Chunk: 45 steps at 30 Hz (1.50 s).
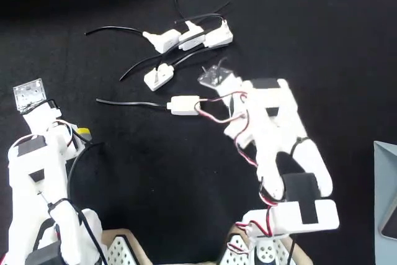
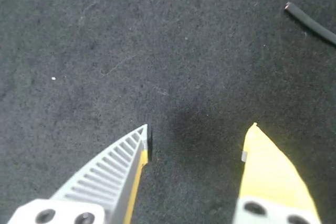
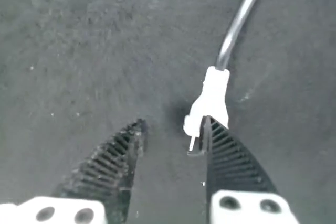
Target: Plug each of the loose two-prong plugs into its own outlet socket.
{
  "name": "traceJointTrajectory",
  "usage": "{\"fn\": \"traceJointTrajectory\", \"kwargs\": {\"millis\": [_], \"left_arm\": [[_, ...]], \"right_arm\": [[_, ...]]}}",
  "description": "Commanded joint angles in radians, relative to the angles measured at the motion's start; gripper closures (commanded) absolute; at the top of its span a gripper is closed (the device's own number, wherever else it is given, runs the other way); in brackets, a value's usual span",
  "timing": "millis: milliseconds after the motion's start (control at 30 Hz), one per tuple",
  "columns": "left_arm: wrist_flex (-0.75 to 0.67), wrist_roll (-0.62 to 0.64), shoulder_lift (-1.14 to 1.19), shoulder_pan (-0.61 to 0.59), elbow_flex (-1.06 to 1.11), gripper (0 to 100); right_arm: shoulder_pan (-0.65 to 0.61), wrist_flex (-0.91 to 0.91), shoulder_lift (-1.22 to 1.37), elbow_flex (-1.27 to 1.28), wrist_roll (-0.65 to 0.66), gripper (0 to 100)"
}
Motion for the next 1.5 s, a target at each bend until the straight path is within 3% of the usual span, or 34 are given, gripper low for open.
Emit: {"fn": "traceJointTrajectory", "kwargs": {"millis": [0,300,600,833,1133,1467], "left_arm": [[-0.014,-0.012,-0.021,0.013,-0.005,71],[-0.014,-0.012,-0.021,0.013,-0.005,71],[-0.014,-0.012,-0.021,0.013,-0.005,71],[-0.014,-0.012,-0.021,0.013,-0.005,71],[-0.014,-0.012,-0.021,0.013,-0.005,71],[-0.014,-0.012,-0.021,0.013,-0.005,71]], "right_arm": [[-0.011,-0.075,-0.024,0.021,-0.014,83.5],[0.109,-0.133,0.202,-0.096,0.034,84.5],[0.114,-0.071,0.243,-0.166,0.049,93.1],[0.106,0.038,0.166,-0.191,0.006,80.3],[0.095,0.046,-0.059,-0.12,0.0,83.8],[0.137,-0.034,0.094,-0.125,0.0,83.9]]}}
